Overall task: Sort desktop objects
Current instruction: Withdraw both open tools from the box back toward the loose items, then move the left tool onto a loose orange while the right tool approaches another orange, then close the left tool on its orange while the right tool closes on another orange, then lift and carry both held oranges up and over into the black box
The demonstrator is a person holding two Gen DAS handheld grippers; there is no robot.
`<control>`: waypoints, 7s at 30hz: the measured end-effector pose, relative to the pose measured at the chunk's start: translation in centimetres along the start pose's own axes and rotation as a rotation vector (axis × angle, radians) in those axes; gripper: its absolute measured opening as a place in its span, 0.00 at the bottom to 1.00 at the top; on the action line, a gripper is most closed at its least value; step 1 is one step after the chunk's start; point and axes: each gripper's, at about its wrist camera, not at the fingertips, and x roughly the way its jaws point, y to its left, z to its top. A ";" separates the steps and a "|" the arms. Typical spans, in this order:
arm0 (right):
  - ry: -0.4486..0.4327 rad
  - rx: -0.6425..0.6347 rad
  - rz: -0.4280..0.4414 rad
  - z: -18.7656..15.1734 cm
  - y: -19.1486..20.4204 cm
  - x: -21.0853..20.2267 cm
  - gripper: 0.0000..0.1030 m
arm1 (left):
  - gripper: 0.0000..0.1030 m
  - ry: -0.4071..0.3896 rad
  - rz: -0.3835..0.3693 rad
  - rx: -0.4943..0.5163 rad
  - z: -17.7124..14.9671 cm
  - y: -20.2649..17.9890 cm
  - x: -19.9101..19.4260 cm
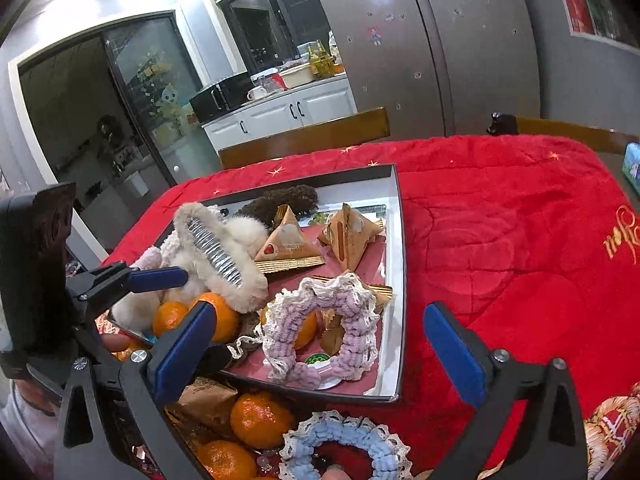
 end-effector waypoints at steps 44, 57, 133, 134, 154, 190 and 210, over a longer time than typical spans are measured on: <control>-0.265 0.001 -0.097 -10.0 10.6 -20.2 1.00 | 1.00 -0.245 0.194 -0.275 -20.3 2.0 -25.2; -0.281 -0.012 -0.071 -9.3 10.5 -20.4 1.00 | 1.00 -0.282 0.182 -0.212 -16.3 1.3 -25.0; 0.061 0.001 -0.109 -9.3 5.5 -5.1 0.49 | 0.35 -0.015 0.088 -0.045 -12.3 1.1 -8.0; 0.062 -0.005 -0.113 -9.4 5.7 -5.1 0.48 | 0.35 -0.015 0.087 -0.045 -12.3 1.1 -8.0; 0.112 -0.065 -0.161 -9.7 6.0 -5.7 0.29 | 0.35 -0.019 0.051 -0.088 -12.3 1.6 -7.9; -0.078 -0.066 0.050 -9.4 9.1 -8.0 0.29 | 0.33 -0.181 0.106 -0.207 -12.3 2.1 -11.4; -0.092 -0.067 0.094 -9.3 9.5 -8.5 0.29 | 0.33 -0.193 0.109 -0.163 -11.6 0.9 -11.7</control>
